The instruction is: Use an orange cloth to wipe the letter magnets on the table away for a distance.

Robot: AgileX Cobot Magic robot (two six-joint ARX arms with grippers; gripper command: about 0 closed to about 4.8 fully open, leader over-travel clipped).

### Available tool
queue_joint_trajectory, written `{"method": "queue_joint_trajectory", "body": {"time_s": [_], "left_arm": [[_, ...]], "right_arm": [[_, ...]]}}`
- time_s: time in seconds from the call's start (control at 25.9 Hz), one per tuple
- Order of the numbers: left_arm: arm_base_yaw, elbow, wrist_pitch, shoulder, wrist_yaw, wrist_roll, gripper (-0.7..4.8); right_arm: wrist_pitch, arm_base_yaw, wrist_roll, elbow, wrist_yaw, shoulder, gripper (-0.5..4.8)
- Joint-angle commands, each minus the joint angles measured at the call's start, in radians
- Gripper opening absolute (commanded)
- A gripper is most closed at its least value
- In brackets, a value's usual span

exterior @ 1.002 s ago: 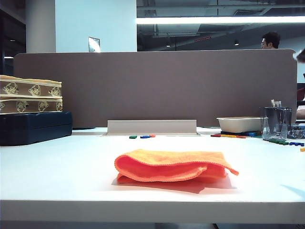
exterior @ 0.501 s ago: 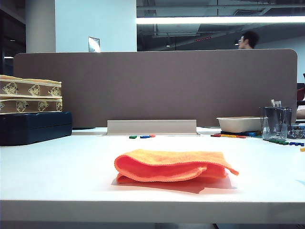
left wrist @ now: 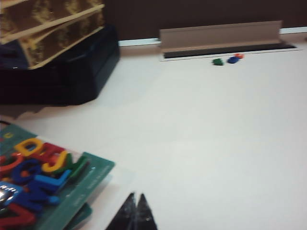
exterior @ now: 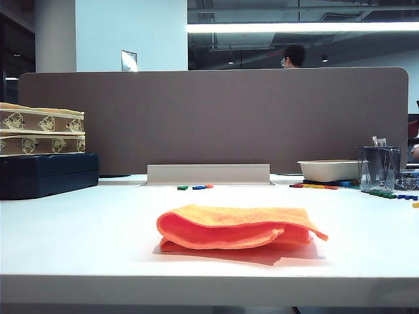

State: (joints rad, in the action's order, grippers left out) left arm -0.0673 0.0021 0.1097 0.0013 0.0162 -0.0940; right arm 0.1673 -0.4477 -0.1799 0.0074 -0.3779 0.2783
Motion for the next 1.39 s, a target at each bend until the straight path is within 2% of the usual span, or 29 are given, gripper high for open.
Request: {"method": "queue_joint_trajectory", "body": {"time_s": [0.04,0.23,0.66,0.77,0.96,1.39], "left_arm": [[0.001,0.003,-0.01,0.0,-0.02,-0.006,-0.06],[0.001,0.003,-0.014,0.0,-0.021,-0.008,-0.06],[0.002,0.003,-0.013,0.0,-0.08,-0.029,-0.06],[0.002,0.003,-0.016,0.0,-0.084,-0.029,-0.06],[0.002,0.003,-0.079,0.0,-0.08,-0.025,-0.06],[0.001,0.004,-0.07,0.0,-0.081,-0.025,-0.06]], "right_arm": [[0.017,0.041,0.003,0.0,-0.005,0.0,0.74],[0.018,0.114,0.004,0.0,-0.005,-0.001,-0.02],[0.042,0.267,0.054,0.0,0.018,-0.001,-0.01],[0.055,0.269,0.055,0.0,0.023,-0.001,-0.01],[0.099,0.267,0.057,0.002,0.095,-0.001,-0.01],[0.115,0.267,0.057,0.002,0.096,-0.041,-0.01]]}}
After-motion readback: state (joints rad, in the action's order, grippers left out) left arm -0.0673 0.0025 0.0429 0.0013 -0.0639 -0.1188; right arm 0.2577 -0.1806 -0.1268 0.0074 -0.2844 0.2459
